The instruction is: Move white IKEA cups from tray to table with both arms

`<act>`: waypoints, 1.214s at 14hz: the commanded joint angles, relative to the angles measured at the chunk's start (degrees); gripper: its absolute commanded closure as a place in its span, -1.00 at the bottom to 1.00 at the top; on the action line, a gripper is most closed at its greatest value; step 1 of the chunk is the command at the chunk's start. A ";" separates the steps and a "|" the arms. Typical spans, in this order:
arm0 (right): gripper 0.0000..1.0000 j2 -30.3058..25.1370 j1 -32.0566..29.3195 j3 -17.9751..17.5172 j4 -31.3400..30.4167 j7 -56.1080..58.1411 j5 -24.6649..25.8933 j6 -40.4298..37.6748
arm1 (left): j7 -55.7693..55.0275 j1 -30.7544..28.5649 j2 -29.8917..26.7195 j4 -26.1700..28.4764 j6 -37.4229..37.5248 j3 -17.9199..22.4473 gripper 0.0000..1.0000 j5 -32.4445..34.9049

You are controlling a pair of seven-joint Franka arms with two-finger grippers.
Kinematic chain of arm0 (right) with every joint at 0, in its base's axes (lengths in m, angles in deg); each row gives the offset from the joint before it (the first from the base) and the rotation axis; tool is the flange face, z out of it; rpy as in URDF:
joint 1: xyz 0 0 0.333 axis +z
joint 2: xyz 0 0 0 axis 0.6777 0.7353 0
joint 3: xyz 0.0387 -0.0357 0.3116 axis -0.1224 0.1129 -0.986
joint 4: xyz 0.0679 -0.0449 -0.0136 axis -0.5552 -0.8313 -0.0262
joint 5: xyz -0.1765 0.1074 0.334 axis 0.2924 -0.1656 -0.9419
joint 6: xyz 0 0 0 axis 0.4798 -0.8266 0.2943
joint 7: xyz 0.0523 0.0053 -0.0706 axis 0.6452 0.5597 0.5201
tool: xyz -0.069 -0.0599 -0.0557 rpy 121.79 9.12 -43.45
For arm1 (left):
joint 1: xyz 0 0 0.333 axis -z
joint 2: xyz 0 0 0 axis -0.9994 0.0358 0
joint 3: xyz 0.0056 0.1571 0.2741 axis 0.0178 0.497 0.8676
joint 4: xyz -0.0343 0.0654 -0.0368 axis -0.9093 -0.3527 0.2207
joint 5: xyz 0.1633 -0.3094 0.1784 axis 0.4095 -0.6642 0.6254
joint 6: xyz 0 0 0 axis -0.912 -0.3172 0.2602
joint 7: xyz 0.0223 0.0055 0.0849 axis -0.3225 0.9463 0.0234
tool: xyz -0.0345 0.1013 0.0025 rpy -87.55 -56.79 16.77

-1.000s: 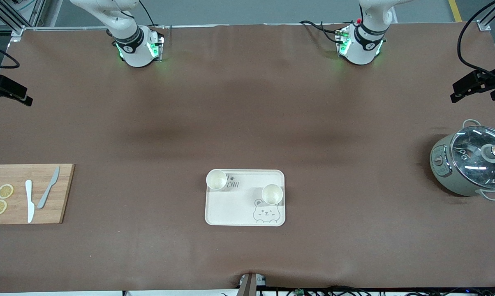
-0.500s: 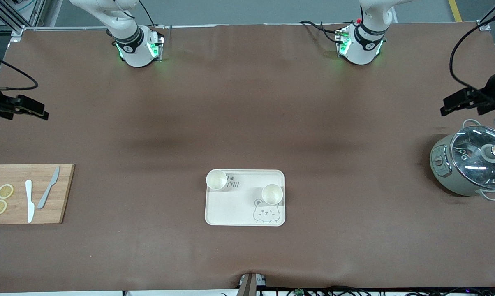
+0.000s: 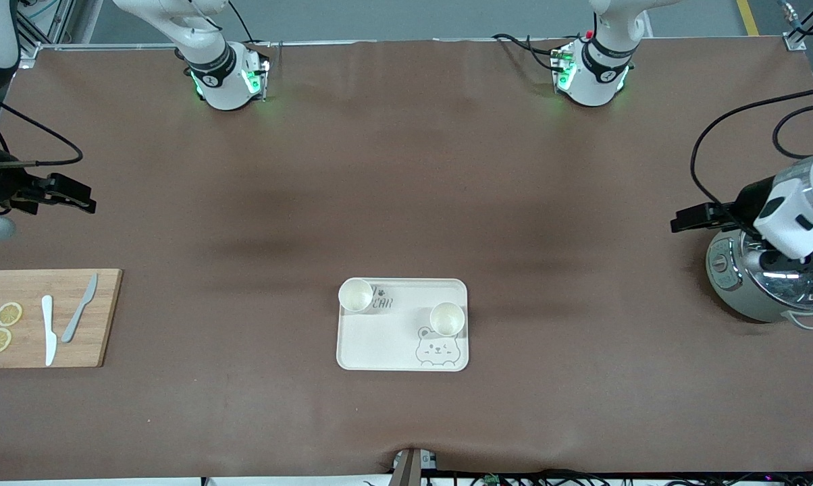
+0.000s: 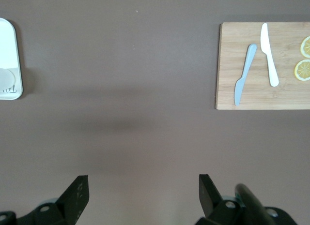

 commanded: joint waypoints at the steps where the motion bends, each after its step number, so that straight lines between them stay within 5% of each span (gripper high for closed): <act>1: -1.00 4.36 1.35 0.11 1.98 -0.26 0.40 -0.16 | -4.61 2.78 2.78 -1.11 -1.24 -0.12 -1.00 3.09; 7: -1.00 8.05 0.21 0.38 2.07 -2.00 0.66 0.02 | -18.31 11.74 9.01 -1.98 -4.41 -0.03 -1.00 5.56; 11: -1.00 9.11 0.12 0.38 2.25 -21.13 0.22 0.02 | -26.59 16.67 14.11 -3.83 -13.71 -0.03 -1.00 5.47; 17: -1.00 11.31 -0.14 0.11 2.25 -22.05 -2.51 0.28 | -35.91 26.78 22.54 -8.22 -30.83 1.28 -1.00 5.47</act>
